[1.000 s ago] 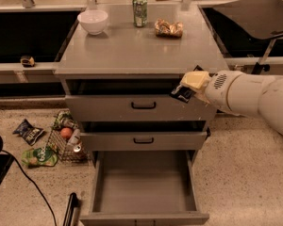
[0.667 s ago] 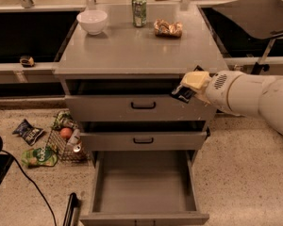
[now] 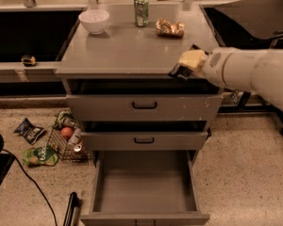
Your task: Pick rxbar blueberry from bottom drawer and place on counter
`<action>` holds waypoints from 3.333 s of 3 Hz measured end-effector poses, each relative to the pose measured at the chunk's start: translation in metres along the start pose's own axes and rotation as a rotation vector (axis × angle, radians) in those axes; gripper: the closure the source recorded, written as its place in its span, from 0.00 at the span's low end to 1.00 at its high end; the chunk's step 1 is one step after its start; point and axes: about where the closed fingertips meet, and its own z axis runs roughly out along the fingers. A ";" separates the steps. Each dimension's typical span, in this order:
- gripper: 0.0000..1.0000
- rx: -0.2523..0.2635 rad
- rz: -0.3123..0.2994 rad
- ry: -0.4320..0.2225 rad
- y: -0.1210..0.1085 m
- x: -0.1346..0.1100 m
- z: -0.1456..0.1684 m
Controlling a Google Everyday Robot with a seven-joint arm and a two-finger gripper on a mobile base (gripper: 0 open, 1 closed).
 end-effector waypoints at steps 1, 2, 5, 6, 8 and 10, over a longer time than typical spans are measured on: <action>1.00 0.036 -0.128 0.049 -0.024 0.055 0.030; 1.00 0.061 -0.238 0.062 -0.050 0.093 0.060; 1.00 0.077 -0.304 -0.075 -0.067 0.101 0.115; 1.00 0.084 -0.293 -0.200 -0.061 0.083 0.138; 0.58 0.035 -0.257 -0.332 -0.040 0.066 0.169; 0.12 0.019 -0.232 -0.381 -0.029 0.058 0.183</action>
Offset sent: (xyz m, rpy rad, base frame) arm 0.1541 0.0446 0.1025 -0.2400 -0.2482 0.1845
